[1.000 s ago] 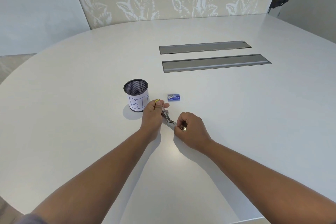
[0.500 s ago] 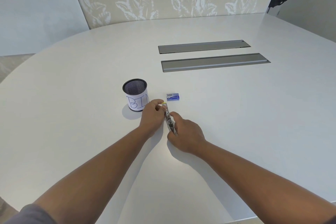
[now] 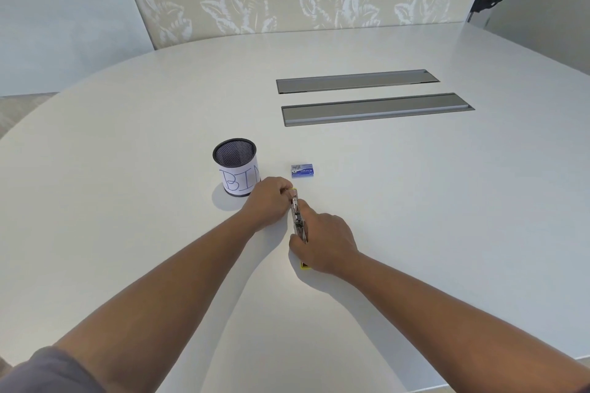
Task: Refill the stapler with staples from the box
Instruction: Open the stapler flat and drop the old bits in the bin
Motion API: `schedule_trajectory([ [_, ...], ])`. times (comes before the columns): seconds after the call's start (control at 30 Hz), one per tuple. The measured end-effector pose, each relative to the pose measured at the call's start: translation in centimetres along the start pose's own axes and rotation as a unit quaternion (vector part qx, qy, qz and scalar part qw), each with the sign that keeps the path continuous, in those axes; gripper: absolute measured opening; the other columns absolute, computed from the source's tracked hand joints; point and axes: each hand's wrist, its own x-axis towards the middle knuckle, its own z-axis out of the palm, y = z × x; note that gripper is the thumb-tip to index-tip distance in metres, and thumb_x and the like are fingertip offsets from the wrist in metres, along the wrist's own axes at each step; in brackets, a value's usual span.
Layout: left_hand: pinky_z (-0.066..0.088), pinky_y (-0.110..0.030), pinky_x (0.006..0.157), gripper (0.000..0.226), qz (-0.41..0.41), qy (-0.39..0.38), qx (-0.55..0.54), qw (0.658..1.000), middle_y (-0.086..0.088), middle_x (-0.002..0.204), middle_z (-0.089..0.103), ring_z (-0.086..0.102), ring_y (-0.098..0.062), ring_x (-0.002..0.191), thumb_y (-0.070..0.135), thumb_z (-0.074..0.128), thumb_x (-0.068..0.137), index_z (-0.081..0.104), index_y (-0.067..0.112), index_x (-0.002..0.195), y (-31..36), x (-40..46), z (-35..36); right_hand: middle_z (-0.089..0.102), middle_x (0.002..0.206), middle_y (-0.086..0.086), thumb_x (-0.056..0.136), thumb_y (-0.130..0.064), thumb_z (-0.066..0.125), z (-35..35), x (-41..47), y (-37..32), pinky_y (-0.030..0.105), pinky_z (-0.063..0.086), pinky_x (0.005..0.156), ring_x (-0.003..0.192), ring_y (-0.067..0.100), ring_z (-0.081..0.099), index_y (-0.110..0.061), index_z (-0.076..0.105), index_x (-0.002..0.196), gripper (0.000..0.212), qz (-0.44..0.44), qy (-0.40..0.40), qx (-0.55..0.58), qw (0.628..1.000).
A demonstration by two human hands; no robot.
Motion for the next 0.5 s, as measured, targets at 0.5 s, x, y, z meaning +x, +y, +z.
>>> schedule_trajectory([
  [0.5, 0.043, -0.036, 0.069, 0.021, 0.123, 0.034, 0.114, 0.985, 0.000, 0.081, 0.050, 0.054, -0.023, 0.081, 0.003, 0.052, 0.093, 0.061, 0.015, 0.079, -1.4, -0.4, 0.8, 0.061, 0.074, -0.011, 0.088, -0.061, 0.049, -1.0, 0.8, 0.8, 0.034, 0.047, 0.068, 0.081, 0.016, 0.062, -0.033, 0.031, 0.152, 0.072, 0.006, -0.060, 0.061, 0.996],
])
